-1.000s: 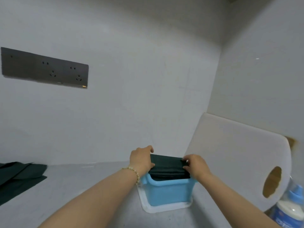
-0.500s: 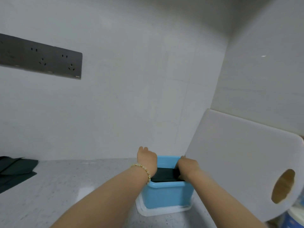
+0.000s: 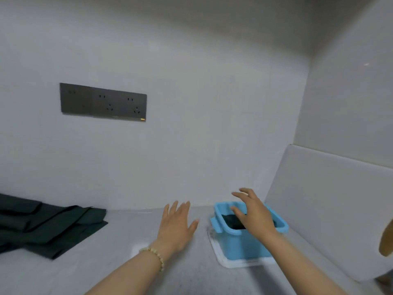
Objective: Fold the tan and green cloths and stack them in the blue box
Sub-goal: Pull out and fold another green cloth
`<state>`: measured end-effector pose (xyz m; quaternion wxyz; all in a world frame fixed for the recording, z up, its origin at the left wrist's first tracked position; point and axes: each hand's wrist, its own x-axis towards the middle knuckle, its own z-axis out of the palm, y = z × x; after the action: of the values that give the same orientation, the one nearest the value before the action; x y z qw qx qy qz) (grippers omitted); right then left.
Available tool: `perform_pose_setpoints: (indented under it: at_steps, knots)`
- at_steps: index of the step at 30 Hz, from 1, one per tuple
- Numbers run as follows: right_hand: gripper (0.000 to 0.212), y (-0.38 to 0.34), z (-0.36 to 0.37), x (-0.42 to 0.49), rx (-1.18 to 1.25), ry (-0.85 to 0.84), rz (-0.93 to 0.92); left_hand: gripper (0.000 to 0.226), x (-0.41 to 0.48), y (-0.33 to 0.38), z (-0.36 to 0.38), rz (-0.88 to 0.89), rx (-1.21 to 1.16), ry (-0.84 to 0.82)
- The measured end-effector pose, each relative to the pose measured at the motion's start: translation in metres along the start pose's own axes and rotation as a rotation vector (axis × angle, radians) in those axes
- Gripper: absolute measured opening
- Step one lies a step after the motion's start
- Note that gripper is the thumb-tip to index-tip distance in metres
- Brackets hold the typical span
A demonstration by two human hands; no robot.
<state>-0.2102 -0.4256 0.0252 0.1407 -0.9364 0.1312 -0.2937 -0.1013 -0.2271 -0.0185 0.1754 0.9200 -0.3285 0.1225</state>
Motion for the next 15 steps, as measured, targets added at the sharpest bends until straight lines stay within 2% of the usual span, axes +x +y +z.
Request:
perform_pose_setpoints:
  at_steps: [2, 5, 11, 15]
  knots:
    - [0.04, -0.034, 0.02, -0.015, 0.131, -0.009, -0.052, 0.064, -0.037, -0.052, -0.006, -0.067, 0.065, -0.026]
    - [0.039, -0.097, 0.068, -0.036, 0.23, -0.13, -0.14, 0.063, -0.101, -0.133, -0.016, -0.209, 0.12, -0.08]
    - [0.047, -0.213, 0.159, -0.065, 0.272, -0.41, -0.237, 0.064, -0.189, -0.251, -0.05, -0.461, 0.142, -0.06]
    - [0.056, -0.289, 0.205, -0.072, 0.246, -0.546, -0.307, 0.062, -0.219, -0.311, -0.074, -0.535, 0.158, -0.04]
